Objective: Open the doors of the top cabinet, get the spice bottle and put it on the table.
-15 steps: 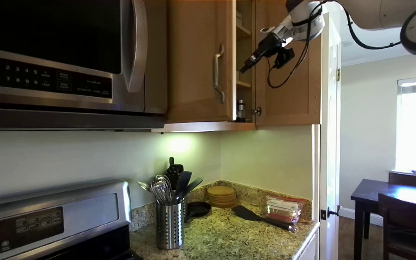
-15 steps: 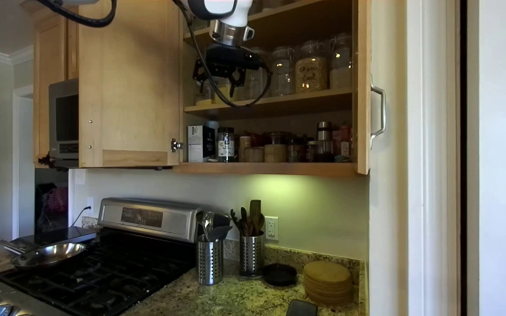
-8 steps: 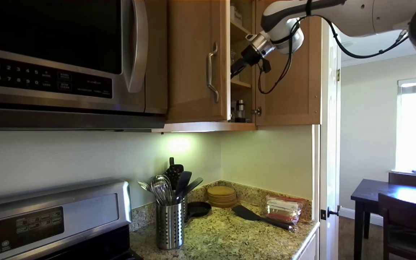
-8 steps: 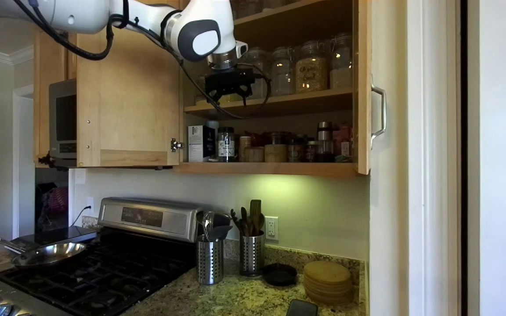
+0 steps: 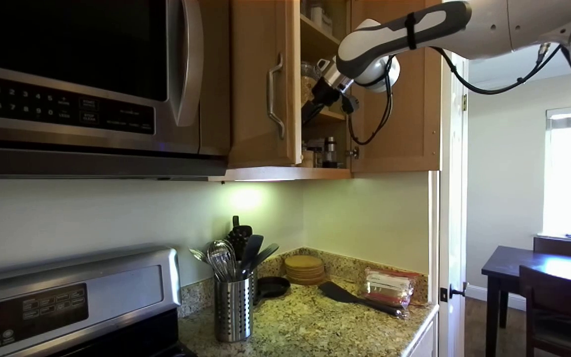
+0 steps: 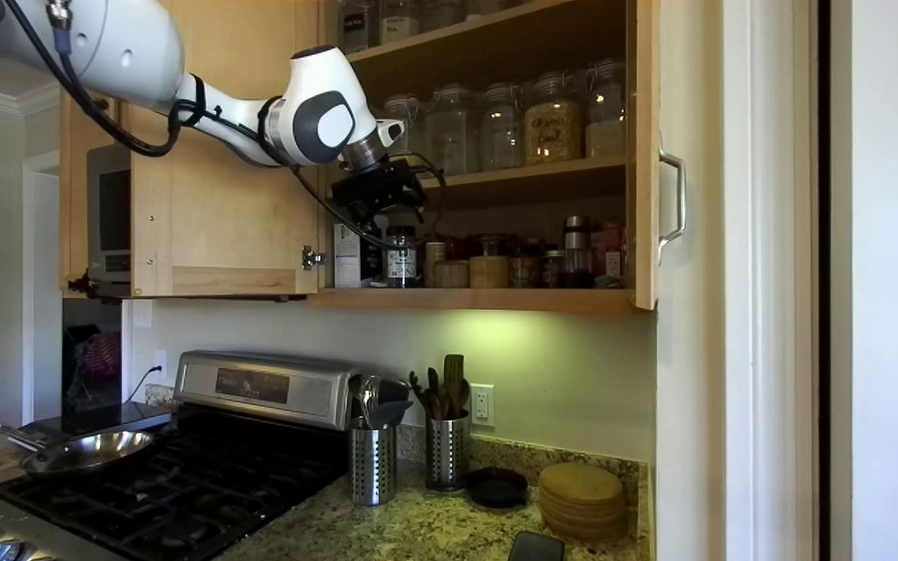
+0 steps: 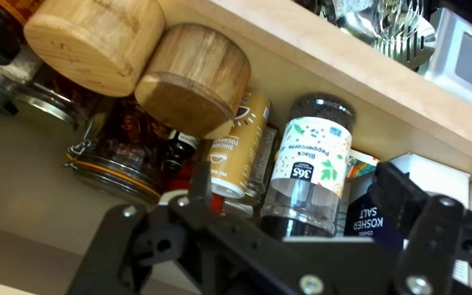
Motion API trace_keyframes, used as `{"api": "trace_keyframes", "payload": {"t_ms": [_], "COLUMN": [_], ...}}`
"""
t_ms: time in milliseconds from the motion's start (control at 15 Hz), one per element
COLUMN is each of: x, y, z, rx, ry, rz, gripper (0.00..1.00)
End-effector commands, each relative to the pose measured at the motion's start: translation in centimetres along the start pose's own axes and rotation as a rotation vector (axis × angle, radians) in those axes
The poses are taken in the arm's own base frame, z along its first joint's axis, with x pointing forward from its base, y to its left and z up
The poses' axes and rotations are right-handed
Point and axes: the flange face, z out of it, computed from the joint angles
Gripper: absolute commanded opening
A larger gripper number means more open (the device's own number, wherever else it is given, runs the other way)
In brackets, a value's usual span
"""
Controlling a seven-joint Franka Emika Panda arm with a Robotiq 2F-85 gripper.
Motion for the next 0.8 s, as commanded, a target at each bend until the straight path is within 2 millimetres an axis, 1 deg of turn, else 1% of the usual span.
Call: {"api": "trace_keyframes", "payload": {"t_ms": [0, 133, 467, 733], "x": [-0.2, -0.4, -0.2, 0.5], "y": [0.3, 0.6, 0.2, -1.3], "z": [0.0, 0.1, 0.2, 0.0], "rx": [-0.002, -0.004, 0.002, 0.031], "ry": [-0.011, -0.016, -0.014, -0.014], "rz": [0.016, 0.022, 0.017, 0.074], "gripper": [1.0, 1.0, 1.0, 1.0]}}
